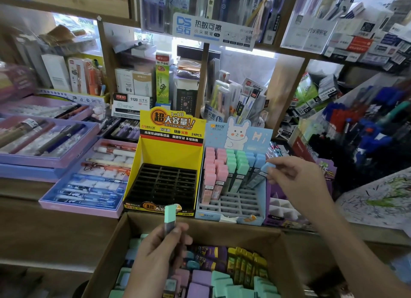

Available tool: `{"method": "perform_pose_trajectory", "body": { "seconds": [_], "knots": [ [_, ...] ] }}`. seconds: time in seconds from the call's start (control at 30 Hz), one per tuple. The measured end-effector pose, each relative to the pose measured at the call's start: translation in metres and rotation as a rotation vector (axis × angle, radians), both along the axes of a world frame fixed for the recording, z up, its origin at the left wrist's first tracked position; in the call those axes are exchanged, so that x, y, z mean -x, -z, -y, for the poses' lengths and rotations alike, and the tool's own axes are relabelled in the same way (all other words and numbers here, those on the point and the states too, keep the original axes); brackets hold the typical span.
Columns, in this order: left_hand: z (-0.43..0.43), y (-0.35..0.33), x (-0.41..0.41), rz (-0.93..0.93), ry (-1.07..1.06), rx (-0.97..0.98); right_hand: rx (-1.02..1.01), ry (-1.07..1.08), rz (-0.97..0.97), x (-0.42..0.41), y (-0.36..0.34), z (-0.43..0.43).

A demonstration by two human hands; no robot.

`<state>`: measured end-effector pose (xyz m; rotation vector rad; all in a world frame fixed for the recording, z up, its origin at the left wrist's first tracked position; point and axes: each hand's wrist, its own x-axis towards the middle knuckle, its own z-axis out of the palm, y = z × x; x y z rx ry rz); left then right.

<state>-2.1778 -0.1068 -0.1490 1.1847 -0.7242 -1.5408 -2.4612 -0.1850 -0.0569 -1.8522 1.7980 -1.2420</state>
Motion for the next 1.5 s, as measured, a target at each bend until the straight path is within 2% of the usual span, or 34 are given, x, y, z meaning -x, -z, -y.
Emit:
{"method": "perform_pose_trajectory", "body": {
  "seconds": [0.33,0.5,0.93,1.17,1.27,1.37,1.5],
  "knots": [
    [0.001,0.003,0.001,0.016,-0.002,0.009,0.010,-0.029,-0.267,-0.007,-0.009,0.007],
    [0.001,0.001,0.000,0.011,-0.005,0.011,-0.032,-0.048,-0.303,-0.011,-0.007,0.015],
    [-0.002,-0.007,0.001,0.008,-0.006,0.026,-0.012,0.013,-0.231,-0.023,0.003,0.028],
    [-0.004,-0.009,0.002,-0.015,0.016,0.021,-0.084,0.022,-0.239,-0.024,0.005,0.028],
    [-0.005,-0.009,0.002,-0.018,0.036,0.022,-0.073,0.026,-0.175,-0.024,0.007,0.020],
    [-0.005,-0.009,0.002,-0.021,0.057,0.036,0.039,0.036,-0.121,-0.027,0.010,0.001],
    [-0.003,-0.012,0.004,-0.020,0.091,0.038,-0.032,-0.022,0.039,-0.035,0.023,-0.034]
  ]
}}
